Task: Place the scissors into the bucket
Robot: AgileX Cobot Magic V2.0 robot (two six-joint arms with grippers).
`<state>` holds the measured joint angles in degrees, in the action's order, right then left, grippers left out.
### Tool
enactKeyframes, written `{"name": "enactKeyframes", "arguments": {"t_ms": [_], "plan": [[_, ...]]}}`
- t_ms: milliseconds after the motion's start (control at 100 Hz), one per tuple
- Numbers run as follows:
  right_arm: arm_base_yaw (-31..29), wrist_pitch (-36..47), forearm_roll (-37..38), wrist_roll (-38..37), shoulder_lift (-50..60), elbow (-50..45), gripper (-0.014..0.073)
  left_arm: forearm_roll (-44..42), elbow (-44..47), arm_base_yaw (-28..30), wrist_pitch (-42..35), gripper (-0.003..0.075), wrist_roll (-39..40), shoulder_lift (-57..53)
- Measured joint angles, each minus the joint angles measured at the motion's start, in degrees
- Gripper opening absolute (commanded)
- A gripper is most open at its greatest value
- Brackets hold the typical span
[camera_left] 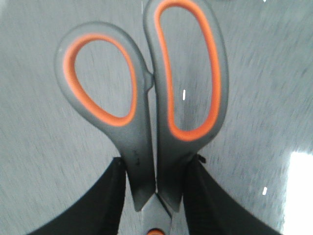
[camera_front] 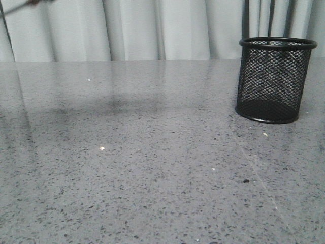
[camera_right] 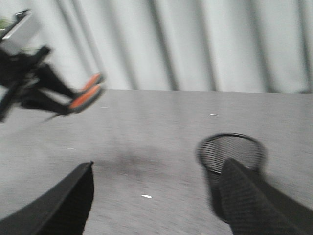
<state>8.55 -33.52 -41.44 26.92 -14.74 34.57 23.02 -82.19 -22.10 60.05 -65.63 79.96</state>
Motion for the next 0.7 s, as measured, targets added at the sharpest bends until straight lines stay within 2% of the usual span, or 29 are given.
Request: {"name": "enactKeyframes", "arguments": {"t_ms": [80,170,450,700], "plan": [[0.0,0.1,-10.3,6.6,-3.4,0.8,0.0489,0.6,-2.1,-4.6,-0.3,0.0134,-0.3,-1.5],[0.0,0.2,-16.7,10.8,-7.7,2.7,0.0491,1.1,-3.6,-9.9,-1.5,0.0134,-0.9,-2.4],[0.0,-6.2,-22.8,13.1,-20.3,11.4,0.0491,-0.3,-4.2,-22.5,-7.9,0.0134,-1.1,-2.6],[0.0,-7.5,-25.5,13.5,-26.1,14.4,0.0491,-0.9,-4.2,-26.3,-11.3,0.0134,-1.1,-2.6]]}}
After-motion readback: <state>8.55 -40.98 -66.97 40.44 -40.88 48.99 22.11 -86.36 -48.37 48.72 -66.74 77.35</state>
